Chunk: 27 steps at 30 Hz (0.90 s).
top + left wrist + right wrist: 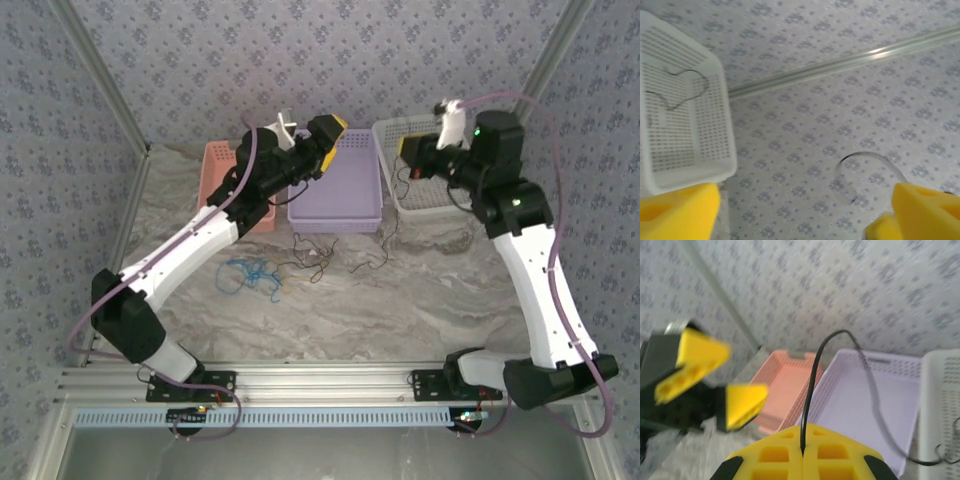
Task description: Untangle the cables
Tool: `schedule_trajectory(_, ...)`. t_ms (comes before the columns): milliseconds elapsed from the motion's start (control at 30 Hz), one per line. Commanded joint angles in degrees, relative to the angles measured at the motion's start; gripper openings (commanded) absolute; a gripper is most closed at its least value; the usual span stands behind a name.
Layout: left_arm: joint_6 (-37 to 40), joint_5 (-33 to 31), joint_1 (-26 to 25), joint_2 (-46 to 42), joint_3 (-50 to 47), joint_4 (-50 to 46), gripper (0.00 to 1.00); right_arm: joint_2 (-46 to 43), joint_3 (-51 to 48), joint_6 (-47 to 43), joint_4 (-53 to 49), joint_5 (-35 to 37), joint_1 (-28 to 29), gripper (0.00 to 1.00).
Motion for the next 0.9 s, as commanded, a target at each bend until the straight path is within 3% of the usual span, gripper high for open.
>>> schedule_trajectory(0,9.3,-5.35,0.16,-6.51,-1.76,-10.25,0.96,4.55,7.56,3.03,-4.22,-2.35,-5.01,0.0)
schedule_trajectory(333,18.1,-7.25,-1.62,-16.86,-23.06,-10.43,0.92,18.22,31.19,10.04,-0.27,-6.01,-16.2,0.0)
schedule_trajectory(533,22.54,-9.98,-2.63,-20.99,-31.5,-14.98,0.91,30.7,50.64,13.2,-5.24,-7.25,-20.6,0.0)
schedule_trajectory(733,22.63,-10.21,-3.24,-23.85,-36.81,-16.02,0.89,34.75,52.18,14.27,-4.54,-8.35,-21.55,0.0)
schedule_trajectory(867,22.7,-10.63,-3.27,-25.17,-38.15,-16.23,0.89,32.42,41.45,12.92,-0.14,-8.98,-21.2,0.0)
